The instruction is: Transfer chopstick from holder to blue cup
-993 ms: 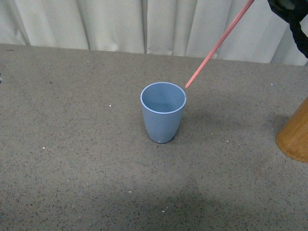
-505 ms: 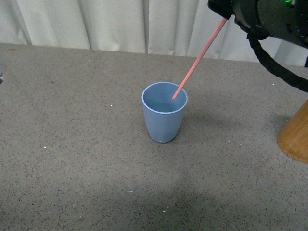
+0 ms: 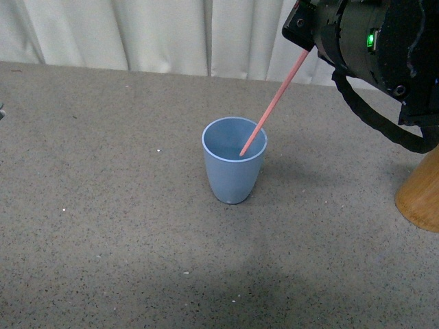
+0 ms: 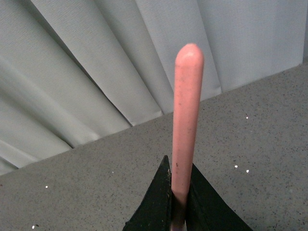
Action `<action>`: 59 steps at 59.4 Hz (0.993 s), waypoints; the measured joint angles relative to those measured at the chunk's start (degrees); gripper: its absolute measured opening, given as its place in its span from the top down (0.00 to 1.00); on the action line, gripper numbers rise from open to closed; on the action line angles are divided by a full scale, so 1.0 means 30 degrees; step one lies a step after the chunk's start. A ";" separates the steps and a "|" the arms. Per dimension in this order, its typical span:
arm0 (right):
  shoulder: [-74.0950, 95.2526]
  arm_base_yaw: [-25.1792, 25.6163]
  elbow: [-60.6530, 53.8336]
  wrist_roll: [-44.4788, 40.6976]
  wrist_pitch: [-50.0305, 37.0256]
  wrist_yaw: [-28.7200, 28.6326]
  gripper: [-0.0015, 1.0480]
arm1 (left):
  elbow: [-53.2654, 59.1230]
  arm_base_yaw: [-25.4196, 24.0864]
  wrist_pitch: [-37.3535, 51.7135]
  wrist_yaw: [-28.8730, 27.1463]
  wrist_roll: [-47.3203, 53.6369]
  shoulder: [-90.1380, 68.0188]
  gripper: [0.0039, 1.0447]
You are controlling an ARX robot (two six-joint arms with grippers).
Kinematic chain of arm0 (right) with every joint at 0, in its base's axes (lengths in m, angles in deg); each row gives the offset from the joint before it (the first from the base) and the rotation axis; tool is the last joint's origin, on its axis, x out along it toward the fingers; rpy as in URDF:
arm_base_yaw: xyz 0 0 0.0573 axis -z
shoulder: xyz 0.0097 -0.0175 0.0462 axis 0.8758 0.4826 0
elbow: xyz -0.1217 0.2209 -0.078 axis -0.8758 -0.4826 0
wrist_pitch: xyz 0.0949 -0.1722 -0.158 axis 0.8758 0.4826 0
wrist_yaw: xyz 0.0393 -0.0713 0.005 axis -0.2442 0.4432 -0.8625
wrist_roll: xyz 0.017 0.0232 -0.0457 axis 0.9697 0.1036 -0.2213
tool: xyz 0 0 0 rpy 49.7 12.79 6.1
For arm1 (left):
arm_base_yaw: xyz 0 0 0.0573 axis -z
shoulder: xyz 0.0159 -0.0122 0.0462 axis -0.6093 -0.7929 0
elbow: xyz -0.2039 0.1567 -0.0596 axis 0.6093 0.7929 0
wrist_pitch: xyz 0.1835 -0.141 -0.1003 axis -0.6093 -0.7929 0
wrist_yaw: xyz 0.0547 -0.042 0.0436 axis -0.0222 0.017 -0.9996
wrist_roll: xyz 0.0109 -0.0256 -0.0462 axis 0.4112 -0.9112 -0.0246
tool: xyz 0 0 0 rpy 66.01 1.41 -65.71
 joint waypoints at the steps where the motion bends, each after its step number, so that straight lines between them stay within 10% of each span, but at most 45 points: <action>1: 0.0000 -0.0007 0.0000 -0.0007 0.0000 0.0000 0.97 | 0.0000 0.0000 0.0000 0.0000 0.0000 0.0000 0.06; 14: 0.0015 -0.0051 0.0029 -0.0204 0.0073 -0.0073 0.94 | 0.0000 0.0000 0.0000 0.0000 0.0000 0.0000 0.06; 46: -0.1188 0.0124 -0.0437 -0.0488 0.0532 -0.0124 0.08 | 0.0000 0.0000 0.0000 0.0000 0.0000 0.0000 0.06; 59: -0.4357 0.0277 -0.3330 -0.0962 0.0474 0.0714 0.09 | 0.0000 0.0000 0.0000 0.0000 0.0000 0.0000 0.06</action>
